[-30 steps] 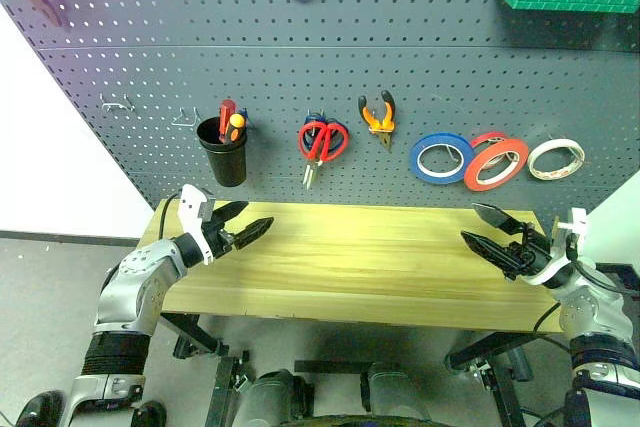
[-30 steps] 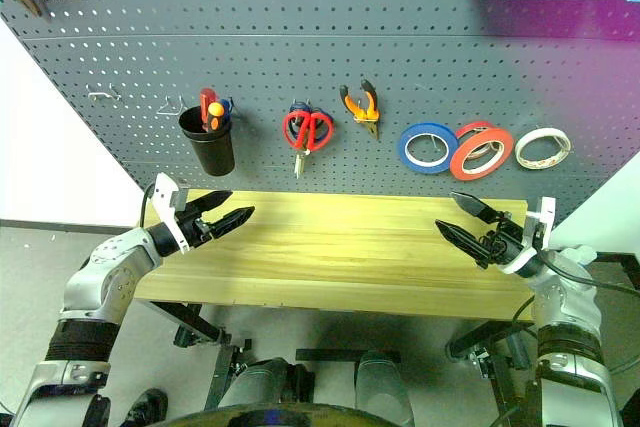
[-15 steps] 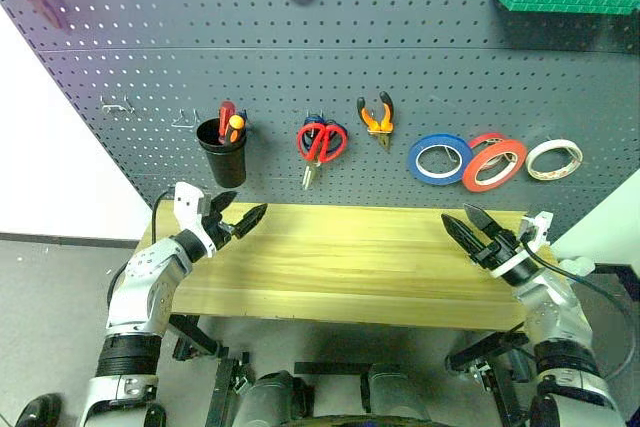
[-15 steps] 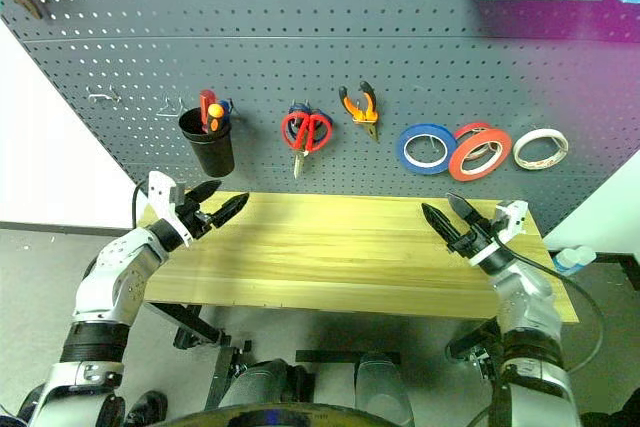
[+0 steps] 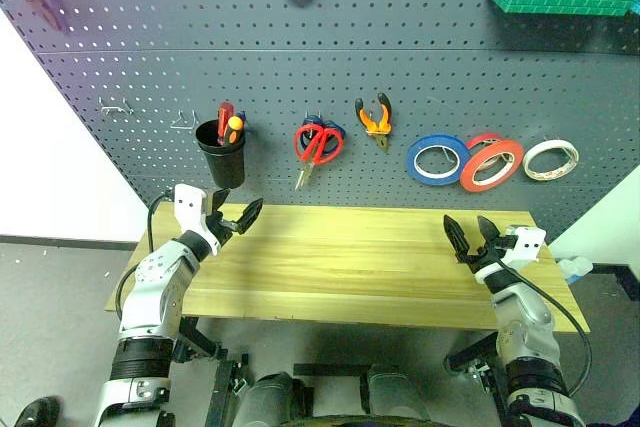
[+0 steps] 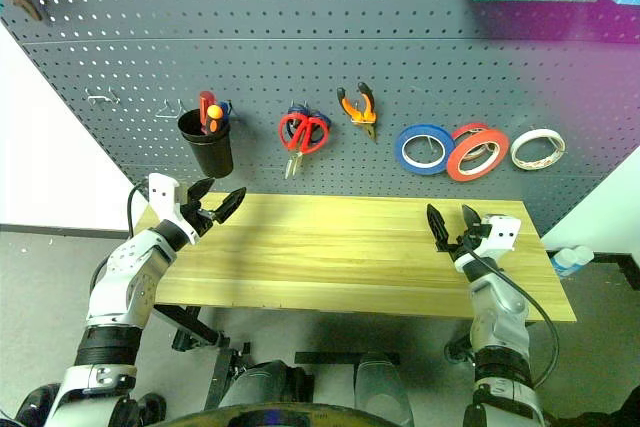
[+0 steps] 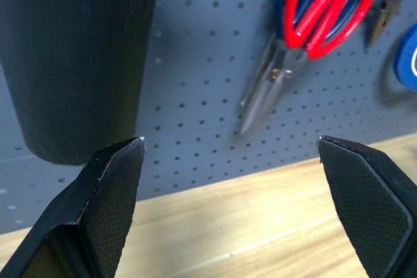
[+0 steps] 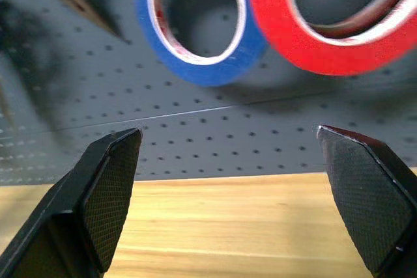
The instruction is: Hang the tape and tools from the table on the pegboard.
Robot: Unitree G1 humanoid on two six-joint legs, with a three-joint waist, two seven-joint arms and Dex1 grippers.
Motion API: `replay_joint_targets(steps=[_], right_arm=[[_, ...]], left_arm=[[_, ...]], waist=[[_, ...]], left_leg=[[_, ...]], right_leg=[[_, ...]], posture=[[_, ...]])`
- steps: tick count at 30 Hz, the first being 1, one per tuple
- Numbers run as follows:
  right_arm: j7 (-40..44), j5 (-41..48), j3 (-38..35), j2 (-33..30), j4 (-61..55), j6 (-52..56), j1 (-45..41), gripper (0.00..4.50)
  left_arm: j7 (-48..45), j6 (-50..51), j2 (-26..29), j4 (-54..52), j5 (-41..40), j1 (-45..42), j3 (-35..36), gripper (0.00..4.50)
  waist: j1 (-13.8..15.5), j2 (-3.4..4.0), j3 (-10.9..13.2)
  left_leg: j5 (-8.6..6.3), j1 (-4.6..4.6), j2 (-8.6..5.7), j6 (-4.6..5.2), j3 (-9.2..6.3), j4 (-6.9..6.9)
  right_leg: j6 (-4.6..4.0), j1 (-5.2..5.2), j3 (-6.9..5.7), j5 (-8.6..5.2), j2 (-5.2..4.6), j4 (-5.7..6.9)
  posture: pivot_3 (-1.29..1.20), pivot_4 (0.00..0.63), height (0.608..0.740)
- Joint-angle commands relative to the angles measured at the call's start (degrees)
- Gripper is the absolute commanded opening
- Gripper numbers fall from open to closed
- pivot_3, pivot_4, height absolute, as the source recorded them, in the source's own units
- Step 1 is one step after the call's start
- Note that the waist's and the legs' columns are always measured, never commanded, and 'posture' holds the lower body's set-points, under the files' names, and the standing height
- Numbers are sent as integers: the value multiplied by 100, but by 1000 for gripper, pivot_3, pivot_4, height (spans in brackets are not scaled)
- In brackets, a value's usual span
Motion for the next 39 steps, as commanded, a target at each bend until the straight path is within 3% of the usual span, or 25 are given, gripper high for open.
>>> replay_joint_targets(steps=[1,16,27,39], right_arm=[[-363,-239,-10,5,-211,-337,-67,4500],[-1064,-561,260,363,-683,-497,298,4500],[-1325,-749,574,594,-1286,-455,771,4500],[-1314,-723,640,561,-1276,-445,699,4500]], left_arm=[[18,-81,-60,-97,-8,-49,4,4440],[808,-733,-314,-165,791,374,-128,4440],[915,-801,-454,-624,963,862,-361,4440],[958,-773,-437,-579,969,746,-373,4440]], waist=[[-17,0,-3],[-140,-1,-21],[-131,-3,-33],[-137,-3,-34]], left_leg=[[0,0,0,0,0,0],[0,2,1,0,-2,-2],[-1,1,2,0,-3,-8],[-1,0,3,0,-3,-11]], right_leg=[[0,0,0,0,0,-1],[0,2,2,0,2,-1],[-1,0,1,-3,0,-2],[-1,-4,1,-3,2,-4]], posture=[[-149,0,740],[-157,0,740],[-166,0,740],[-169,0,740]])
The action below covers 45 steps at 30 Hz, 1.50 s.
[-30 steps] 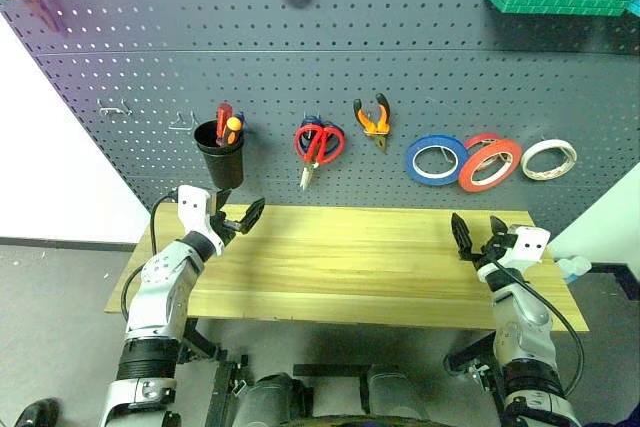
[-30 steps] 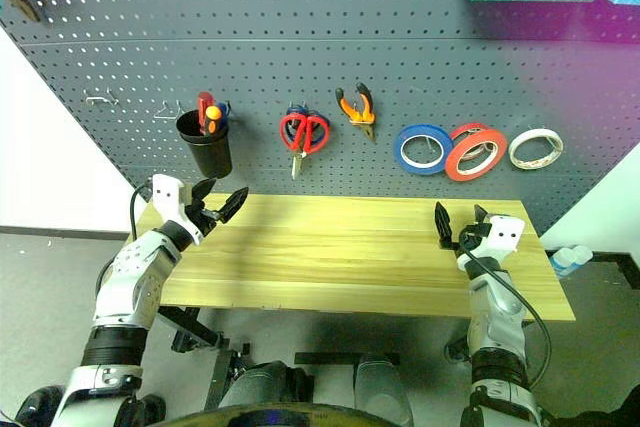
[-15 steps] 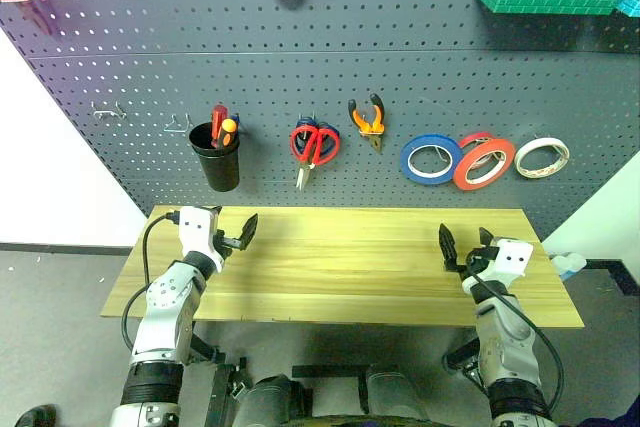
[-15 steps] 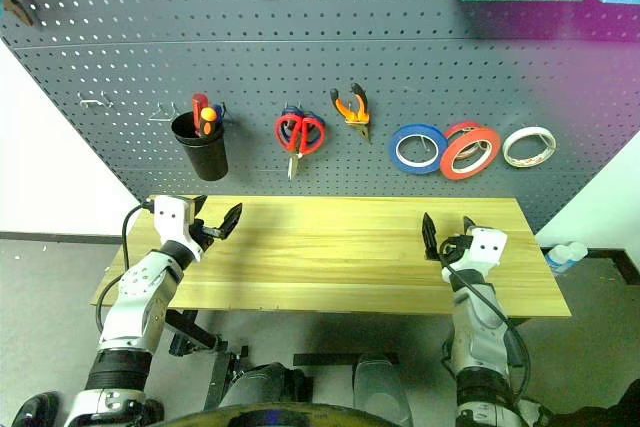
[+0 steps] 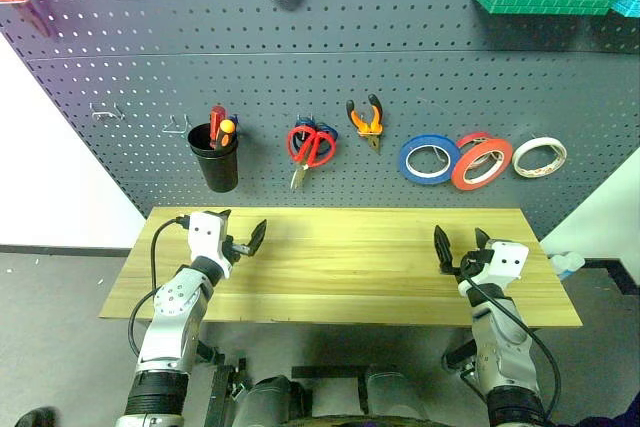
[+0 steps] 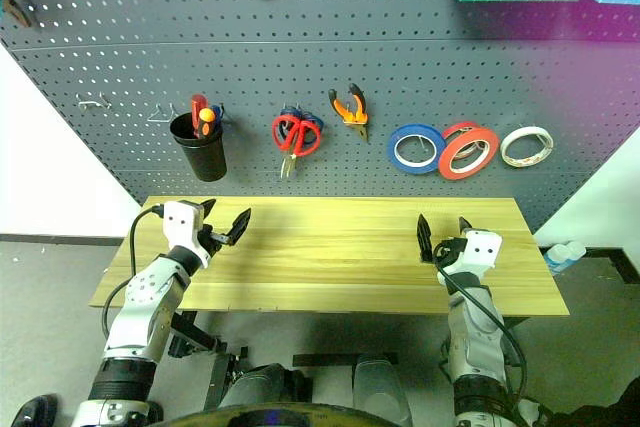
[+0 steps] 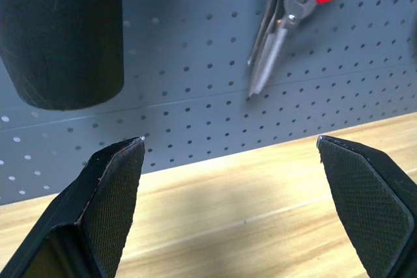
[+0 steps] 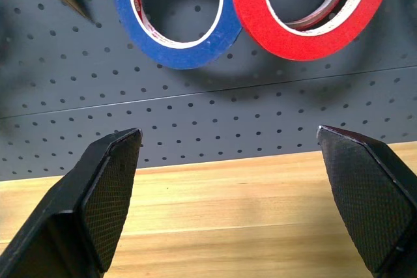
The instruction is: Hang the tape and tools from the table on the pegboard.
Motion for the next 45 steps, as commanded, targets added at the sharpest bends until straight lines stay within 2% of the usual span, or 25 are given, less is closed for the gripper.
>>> replay_joint_targets(steps=[1,22,29,37,38,39,40,41,42,43,45], right_arm=[[-13,-2,-5,-33,-197,-89,-132,4500],[38,59,-62,-120,-270,-119,-100,4500],[40,-121,212,-72,-1139,20,605,4500],[9,16,146,-157,-1790,347,1226,4500],[4,12,147,-154,-1792,357,1229,4500],[1,0,155,-153,-1798,362,1230,4500],[-12,-25,174,-147,-1795,369,1209,4500],[-23,-33,186,-138,-1800,380,1192,4500],[-31,-31,194,-130,-1807,391,1181,4500],[-24,-30,208,-130,-1809,397,1177,4500],[-29,-50,220,-132,-1809,385,1188,4500]], left_arm=[[14,-115,42,-188,36,-92,-5,4440],[-88,-121,13,-191,21,-110,-36,4440],[-1,-83,107,-905,65,471,58,4440],[161,214,119,-1678,44,1146,76,4440],[178,232,114,-1681,38,1145,78,4440],[188,243,117,-1682,35,1143,77,4440],[186,246,128,-1676,44,1128,60,4440],[186,248,133,-1674,48,1120,49,4440],[190,254,134,-1671,50,1113,43,4440],[201,267,127,-1670,49,1110,45,4440],[215,276,117,-1680,50,1124,47,4440]], waist=[[0,0,0],[-39,0,0],[-63,0,-2],[-114,4,-5],[-82,8,-10],[-46,-7,-15],[24,-51,-19],[42,-114,4],[48,-119,6],[21,-88,13],[-74,-2,21]], left_leg=[[0,0,0,0,0,0],[0,0,1,0,0,0],[0,-6,2,0,0,-7],[-2,-26,10,0,2,-15],[-2,-75,17,0,5,-21],[-2,-83,20,0,13,-29],[-2,-79,20,-1,45,-30],[-1,-37,16,-2,109,-25],[0,12,9,-4,159,-6],[4,50,8,-13,151,15],[13,23,8,-29,54,49]], right_leg=[[0,0,0,0,0,-1],[0,0,0,0,0,-3],[1,-4,2,-3,-1,-6],[3,-9,2,-8,3,-6],[2,-16,-2,-8,14,4],[-7,-20,-6,-13,23,61],[-70,-40,0,-85,18,170],[-116,-44,34,-251,11,325],[-48,-61,79,-325,-33,366],[-49,-102,63,-340,-45,377],[-107,-81,-42,-307,-57,325]], posture=[[-170,0,740],[-194,0,740],[-200,0,740],[-205,0,740],[-205,0,740],[-207,0,740],[-205,0,740],[-207,0,740],[-207,0,740],[-209,0,740],[-207,0,740]])
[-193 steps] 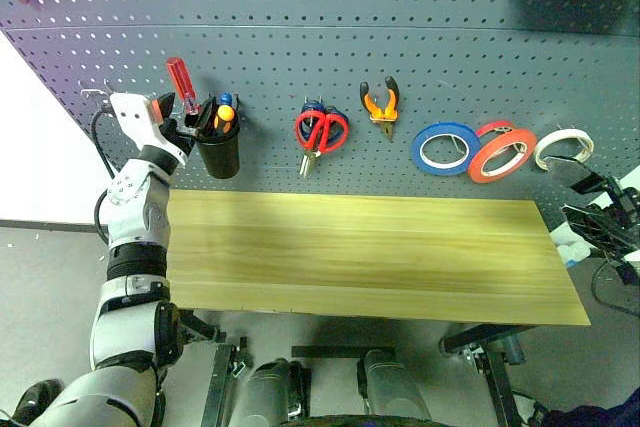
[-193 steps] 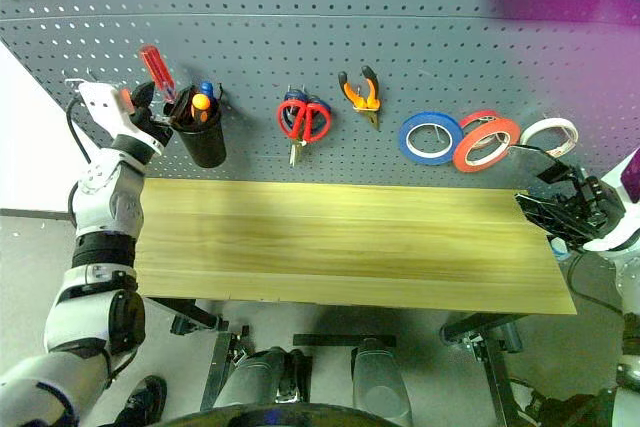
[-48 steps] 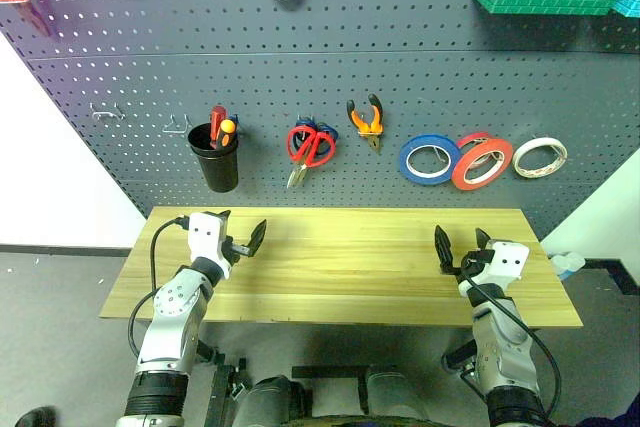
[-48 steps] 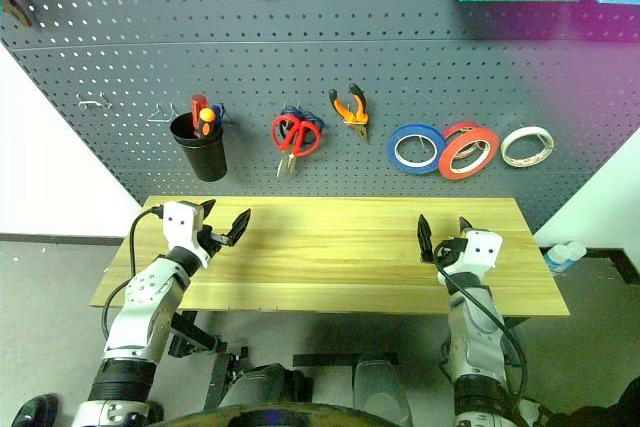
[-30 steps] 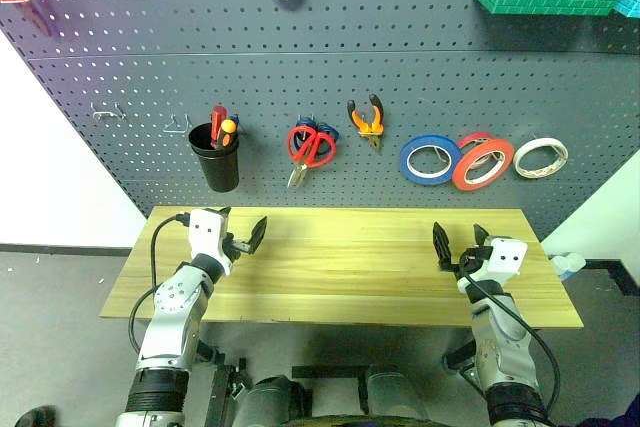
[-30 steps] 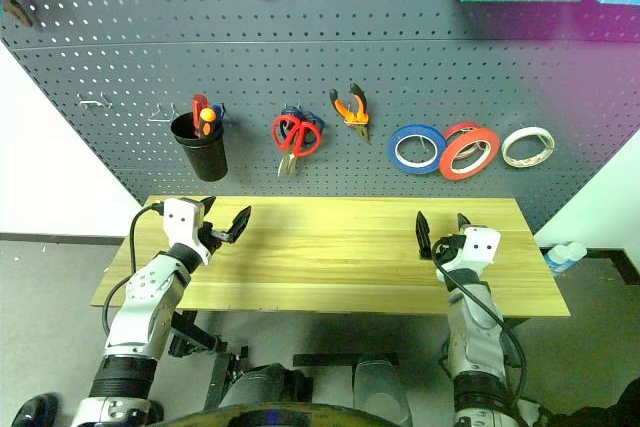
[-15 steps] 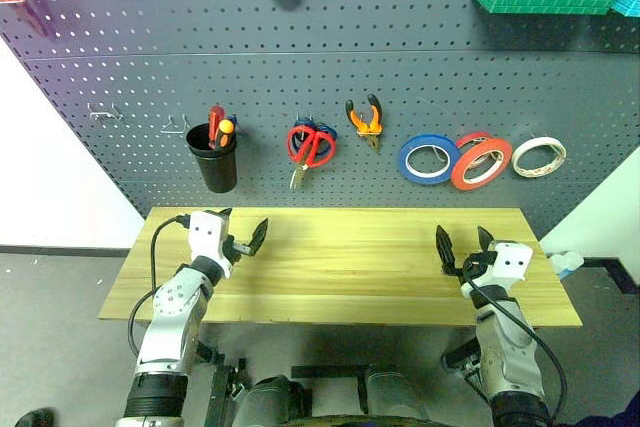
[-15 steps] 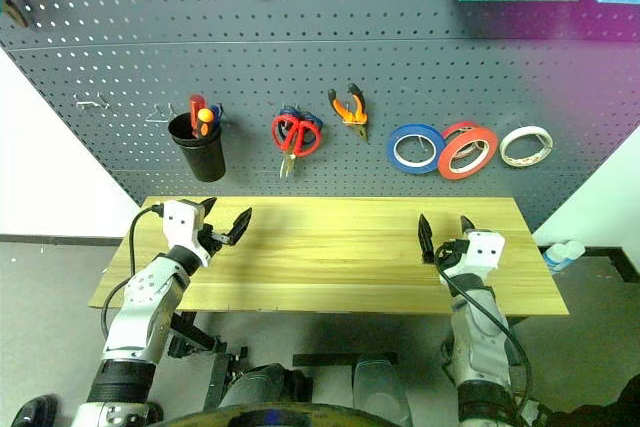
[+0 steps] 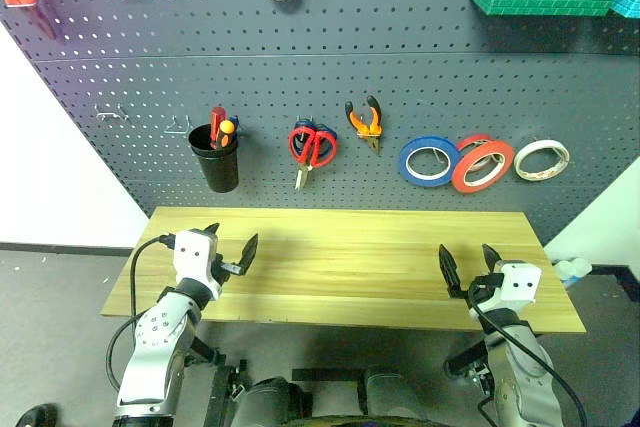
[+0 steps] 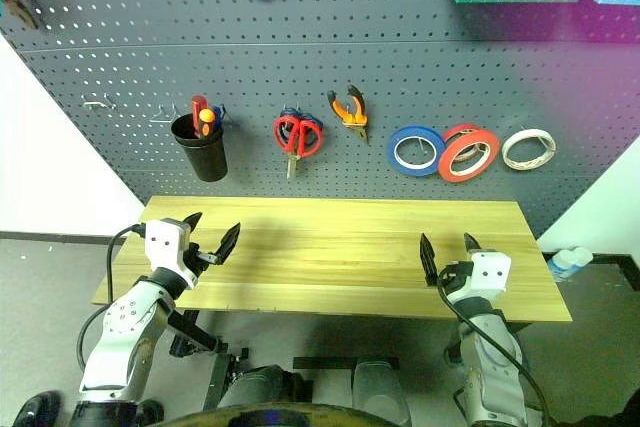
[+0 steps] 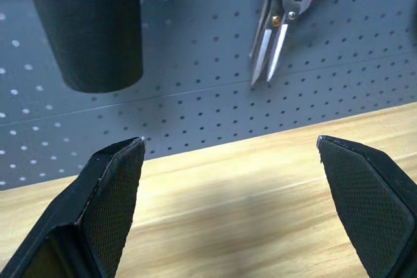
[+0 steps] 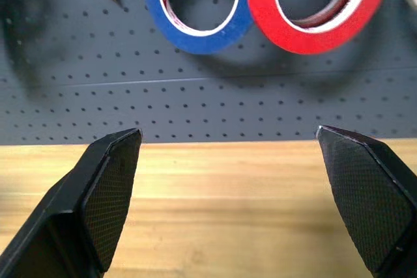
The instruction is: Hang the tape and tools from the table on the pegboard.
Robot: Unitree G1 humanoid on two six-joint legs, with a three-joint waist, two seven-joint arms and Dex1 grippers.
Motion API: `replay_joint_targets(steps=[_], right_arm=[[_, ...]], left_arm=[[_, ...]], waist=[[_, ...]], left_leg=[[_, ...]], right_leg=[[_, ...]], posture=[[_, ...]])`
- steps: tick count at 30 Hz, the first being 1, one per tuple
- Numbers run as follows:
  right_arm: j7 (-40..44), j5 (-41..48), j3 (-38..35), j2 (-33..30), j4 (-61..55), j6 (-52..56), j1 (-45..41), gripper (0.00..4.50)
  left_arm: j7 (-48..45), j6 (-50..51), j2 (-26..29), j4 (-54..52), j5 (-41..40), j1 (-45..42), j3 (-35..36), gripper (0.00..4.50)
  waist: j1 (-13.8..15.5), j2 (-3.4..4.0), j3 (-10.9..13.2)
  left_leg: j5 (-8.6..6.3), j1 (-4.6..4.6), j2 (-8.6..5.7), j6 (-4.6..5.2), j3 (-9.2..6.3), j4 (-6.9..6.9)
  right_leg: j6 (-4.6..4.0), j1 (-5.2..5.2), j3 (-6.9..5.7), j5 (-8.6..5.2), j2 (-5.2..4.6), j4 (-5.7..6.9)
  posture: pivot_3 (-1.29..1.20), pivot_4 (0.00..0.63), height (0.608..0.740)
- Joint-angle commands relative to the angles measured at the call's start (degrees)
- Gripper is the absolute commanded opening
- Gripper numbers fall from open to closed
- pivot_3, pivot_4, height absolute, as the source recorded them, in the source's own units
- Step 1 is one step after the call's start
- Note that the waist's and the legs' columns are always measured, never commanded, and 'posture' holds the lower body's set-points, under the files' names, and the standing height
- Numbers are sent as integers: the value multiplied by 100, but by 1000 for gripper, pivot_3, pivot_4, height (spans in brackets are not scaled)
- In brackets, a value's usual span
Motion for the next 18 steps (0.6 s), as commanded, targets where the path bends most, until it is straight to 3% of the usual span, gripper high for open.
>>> replay_joint_targets(steps=[1,3,6,18], right_arm=[[-10,43,4,19,-242,0,-4,4500],[-7,29,18,15,-234,-4,5,4500],[10,-23,60,7,-218,-25,-3,4500],[-18,-14,63,-31,-156,-12,-115,4500]], left_arm=[[41,-22,44,-252,2,-44,17,4440],[37,-15,44,-257,4,-39,3,4440],[47,-12,35,-252,5,-45,5,4440],[67,-11,3,-276,15,-26,-38,4440]], waist=[[-110,70,4],[-153,106,-17],[-128,48,-31],[48,44,-50]], left_leg=[[-21,-3,8,-28,-75,23],[-48,-4,19,-28,-139,27],[-53,-26,14,-18,-140,-24],[-65,-19,-2,-10,-131,-59]], right_leg=[[-9,59,-84,7,-2,-54],[6,149,-153,10,4,-138],[38,174,-154,49,1,-240],[53,135,-153,76,-21,-233]], posture=[[-206,0,740],[-209,0,740],[-206,0,740],[-204,0,740]])
